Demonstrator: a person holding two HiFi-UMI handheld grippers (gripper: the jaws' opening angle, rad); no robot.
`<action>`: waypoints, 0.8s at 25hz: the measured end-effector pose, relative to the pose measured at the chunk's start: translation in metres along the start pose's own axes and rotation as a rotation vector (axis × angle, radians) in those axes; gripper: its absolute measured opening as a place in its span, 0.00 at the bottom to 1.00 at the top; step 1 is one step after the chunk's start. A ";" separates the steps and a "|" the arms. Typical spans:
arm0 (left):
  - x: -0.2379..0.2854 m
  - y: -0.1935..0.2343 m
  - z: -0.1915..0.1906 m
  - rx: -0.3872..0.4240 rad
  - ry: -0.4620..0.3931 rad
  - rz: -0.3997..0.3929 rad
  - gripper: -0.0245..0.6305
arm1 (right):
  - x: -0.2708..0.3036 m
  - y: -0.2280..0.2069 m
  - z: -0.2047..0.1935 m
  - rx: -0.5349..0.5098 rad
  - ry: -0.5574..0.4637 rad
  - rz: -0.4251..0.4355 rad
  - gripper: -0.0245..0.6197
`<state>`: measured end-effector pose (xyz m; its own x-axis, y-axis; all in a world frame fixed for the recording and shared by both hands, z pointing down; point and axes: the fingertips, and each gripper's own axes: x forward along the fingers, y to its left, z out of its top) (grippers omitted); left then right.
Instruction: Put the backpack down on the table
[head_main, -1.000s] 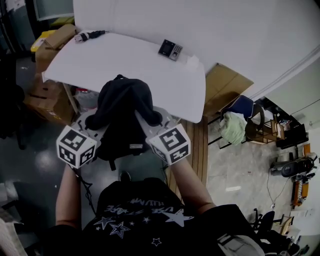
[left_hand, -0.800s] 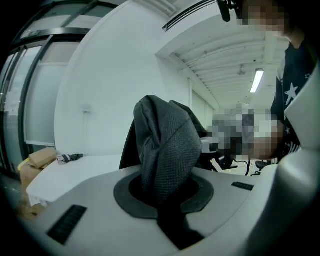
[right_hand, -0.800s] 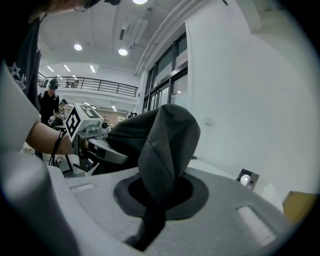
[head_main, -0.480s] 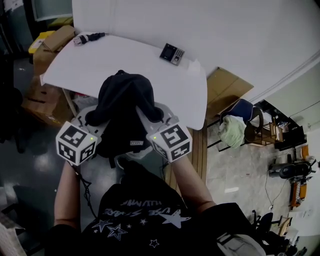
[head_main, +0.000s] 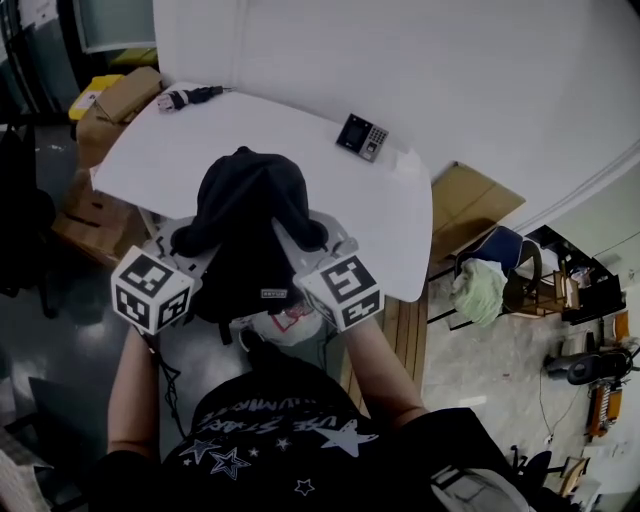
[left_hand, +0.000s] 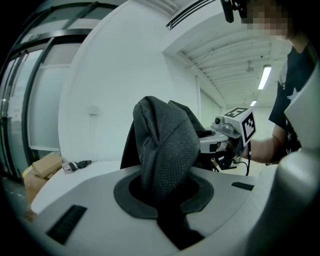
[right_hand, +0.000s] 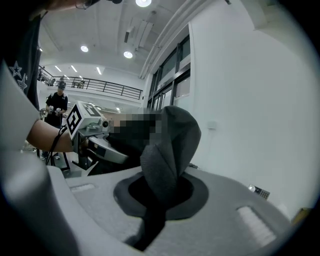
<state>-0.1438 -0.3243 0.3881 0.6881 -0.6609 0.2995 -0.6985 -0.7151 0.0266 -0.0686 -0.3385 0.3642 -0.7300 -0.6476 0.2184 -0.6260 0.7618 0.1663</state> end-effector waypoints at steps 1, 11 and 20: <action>0.005 0.008 0.004 0.006 0.001 0.007 0.12 | 0.007 -0.007 0.003 -0.002 -0.005 0.006 0.07; 0.045 0.088 0.042 0.027 0.005 0.044 0.12 | 0.078 -0.069 0.031 -0.007 -0.038 0.045 0.07; 0.065 0.139 0.070 0.023 -0.031 0.053 0.12 | 0.122 -0.108 0.056 -0.019 -0.099 0.066 0.07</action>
<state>-0.1825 -0.4826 0.3450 0.6560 -0.7048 0.2700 -0.7298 -0.6836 -0.0110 -0.1055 -0.5010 0.3192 -0.7936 -0.5937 0.1334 -0.5711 0.8023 0.1735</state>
